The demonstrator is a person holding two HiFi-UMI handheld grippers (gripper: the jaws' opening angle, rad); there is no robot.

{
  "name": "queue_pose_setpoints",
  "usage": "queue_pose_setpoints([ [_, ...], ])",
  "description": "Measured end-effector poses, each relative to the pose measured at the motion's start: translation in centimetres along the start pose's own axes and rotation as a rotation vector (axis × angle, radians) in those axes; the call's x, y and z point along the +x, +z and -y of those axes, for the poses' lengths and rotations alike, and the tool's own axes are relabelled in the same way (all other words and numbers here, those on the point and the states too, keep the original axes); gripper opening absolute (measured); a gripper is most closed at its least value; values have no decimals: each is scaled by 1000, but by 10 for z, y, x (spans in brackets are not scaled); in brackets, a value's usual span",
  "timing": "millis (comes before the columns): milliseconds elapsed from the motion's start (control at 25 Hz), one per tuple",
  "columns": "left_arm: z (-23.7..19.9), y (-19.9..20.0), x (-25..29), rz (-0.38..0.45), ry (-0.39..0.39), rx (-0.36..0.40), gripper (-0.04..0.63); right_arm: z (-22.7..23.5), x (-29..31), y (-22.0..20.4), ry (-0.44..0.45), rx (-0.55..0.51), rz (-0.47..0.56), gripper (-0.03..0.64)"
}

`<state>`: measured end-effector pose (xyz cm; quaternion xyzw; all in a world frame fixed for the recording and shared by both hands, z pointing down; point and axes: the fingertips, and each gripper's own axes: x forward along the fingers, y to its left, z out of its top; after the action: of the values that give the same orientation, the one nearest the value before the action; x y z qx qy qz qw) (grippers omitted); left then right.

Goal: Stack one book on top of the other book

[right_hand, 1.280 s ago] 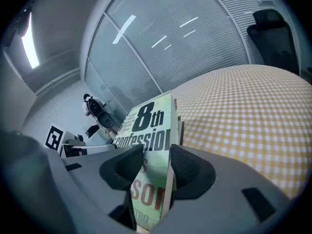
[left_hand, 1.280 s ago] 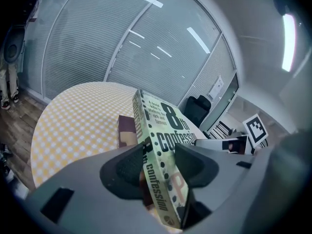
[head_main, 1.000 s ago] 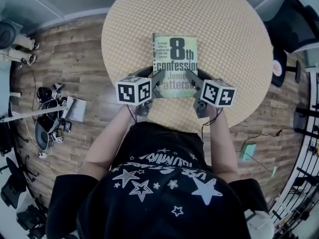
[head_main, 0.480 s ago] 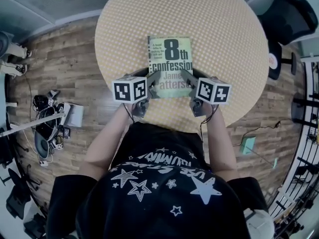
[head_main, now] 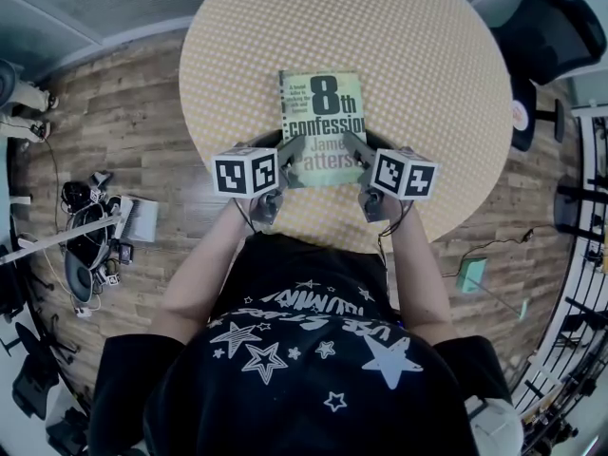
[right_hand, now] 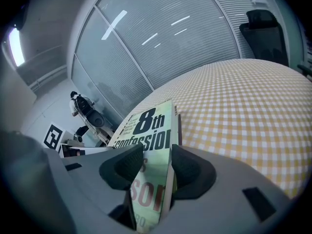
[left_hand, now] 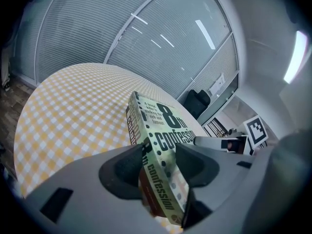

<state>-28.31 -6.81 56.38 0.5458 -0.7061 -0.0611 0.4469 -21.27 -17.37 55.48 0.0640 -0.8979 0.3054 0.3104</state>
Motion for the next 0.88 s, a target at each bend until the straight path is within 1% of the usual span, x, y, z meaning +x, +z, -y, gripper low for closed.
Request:
queue_pose_setpoints([
  [120,0,2,-2,13,-17,15,215,0,0,0,2,3,18,183],
  [280,0,5,-4,28,-24,63,215,0,-1,1,-5,-3,32,183],
  [400,1,5,-4,32,-27,96,212,5,-1,-2,-30,-22,20,183],
  [480,-2,5,-7,41,-14,108,210,5,-4,-3,-42,-32,21,183],
  [680,-10,14,-21,85,18,118,210,5,-19,8,-54,-21,82,183],
  [760,-9,18,-29,106,29,140,209,5,-25,8,-61,-28,95,183],
  [880,-5,21,-39,125,34,196,198,3,-37,11,-87,-47,126,183],
])
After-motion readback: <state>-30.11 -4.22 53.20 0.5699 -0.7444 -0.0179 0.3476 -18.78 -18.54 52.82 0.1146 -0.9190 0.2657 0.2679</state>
